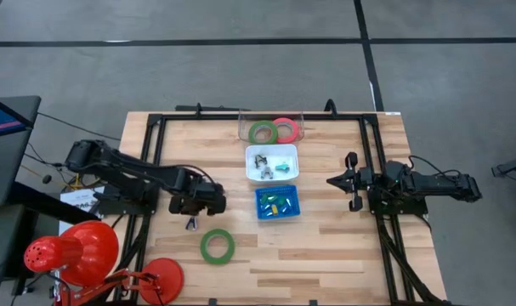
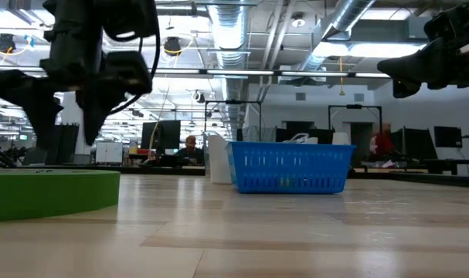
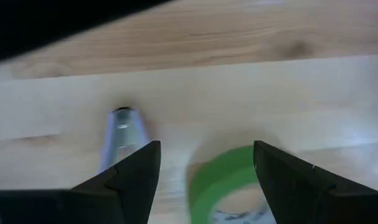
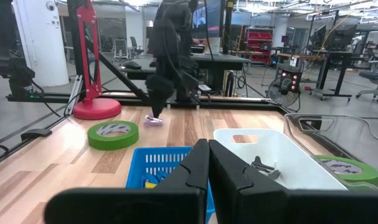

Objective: Pick and place Stapler, Stapler remover, tape
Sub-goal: Put the light purple staple remover into the white bin

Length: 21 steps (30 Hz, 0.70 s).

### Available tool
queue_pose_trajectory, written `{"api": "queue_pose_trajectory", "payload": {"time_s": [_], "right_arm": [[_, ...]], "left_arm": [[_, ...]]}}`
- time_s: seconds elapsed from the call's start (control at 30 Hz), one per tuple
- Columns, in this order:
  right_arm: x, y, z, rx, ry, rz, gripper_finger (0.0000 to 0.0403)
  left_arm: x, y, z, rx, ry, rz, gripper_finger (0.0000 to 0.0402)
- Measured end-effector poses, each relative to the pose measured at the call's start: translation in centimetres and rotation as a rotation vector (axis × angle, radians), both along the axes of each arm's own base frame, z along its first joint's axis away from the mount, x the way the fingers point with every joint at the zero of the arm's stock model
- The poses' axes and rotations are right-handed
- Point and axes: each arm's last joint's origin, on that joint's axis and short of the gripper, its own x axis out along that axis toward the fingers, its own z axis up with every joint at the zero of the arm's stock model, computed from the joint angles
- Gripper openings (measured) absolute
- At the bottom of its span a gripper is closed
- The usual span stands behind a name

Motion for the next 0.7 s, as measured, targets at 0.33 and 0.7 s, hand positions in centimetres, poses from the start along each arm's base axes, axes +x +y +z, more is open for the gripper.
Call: {"api": "queue_pose_trajectory", "payload": {"time_s": [0.33,0.7], "right_arm": [[0.0,0.0,0.0,0.000,0.000,0.000,0.0001],[0.0,0.0,0.0,0.000,0.000,0.000,0.0001]], "left_arm": [[-0.4,-0.5,-2.1,0.028,0.185,-0.025,0.0242],[-1.4,-1.2,-3.7,0.004,0.271,-0.031,0.0240]]}}
